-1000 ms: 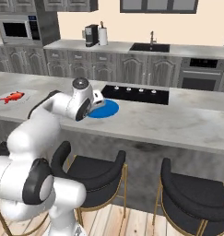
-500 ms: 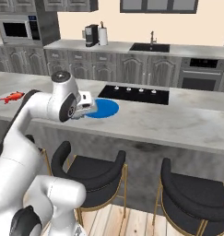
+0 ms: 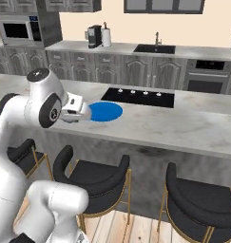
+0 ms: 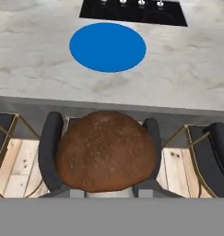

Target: Transport the fish and mushroom to the fridge. Place the fish on the rack containing meat and place the mushroom on the rack containing the vegetable, ensuring meats and vegetables are on different racks.

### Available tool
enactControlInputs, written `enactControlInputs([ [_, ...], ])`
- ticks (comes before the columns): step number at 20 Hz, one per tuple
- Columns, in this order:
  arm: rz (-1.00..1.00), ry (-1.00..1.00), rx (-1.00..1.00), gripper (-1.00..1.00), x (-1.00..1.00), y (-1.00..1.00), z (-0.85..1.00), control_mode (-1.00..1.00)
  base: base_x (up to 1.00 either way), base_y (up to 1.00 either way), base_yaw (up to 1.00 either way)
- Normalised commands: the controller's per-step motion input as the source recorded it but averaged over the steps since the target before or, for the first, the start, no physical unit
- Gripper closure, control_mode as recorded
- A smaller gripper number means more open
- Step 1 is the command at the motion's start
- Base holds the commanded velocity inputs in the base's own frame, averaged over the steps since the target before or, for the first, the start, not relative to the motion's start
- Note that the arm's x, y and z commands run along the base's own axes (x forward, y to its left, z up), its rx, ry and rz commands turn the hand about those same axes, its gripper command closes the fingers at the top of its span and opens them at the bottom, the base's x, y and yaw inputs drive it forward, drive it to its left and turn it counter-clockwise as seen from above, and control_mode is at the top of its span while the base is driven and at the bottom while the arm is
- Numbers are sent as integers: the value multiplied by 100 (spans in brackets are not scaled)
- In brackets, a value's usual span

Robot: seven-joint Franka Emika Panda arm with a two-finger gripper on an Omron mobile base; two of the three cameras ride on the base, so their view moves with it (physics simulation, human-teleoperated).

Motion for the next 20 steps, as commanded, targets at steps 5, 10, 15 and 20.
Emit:
enactControlInputs([
  [5, -2, -23, 1, 100, -89, 0, 39, -100, 0, 0, 0],
  [10, 0, -5, 0, 100, -81, 0, 51, -100, 0, 0, 0],
  [15, 0, -10, 0, 100, -87, 0, 77, -100, 0, 0, 0],
  [20, 0, -2, 0, 100, -81, 4, 58, -100, 0, 0, 0],
])
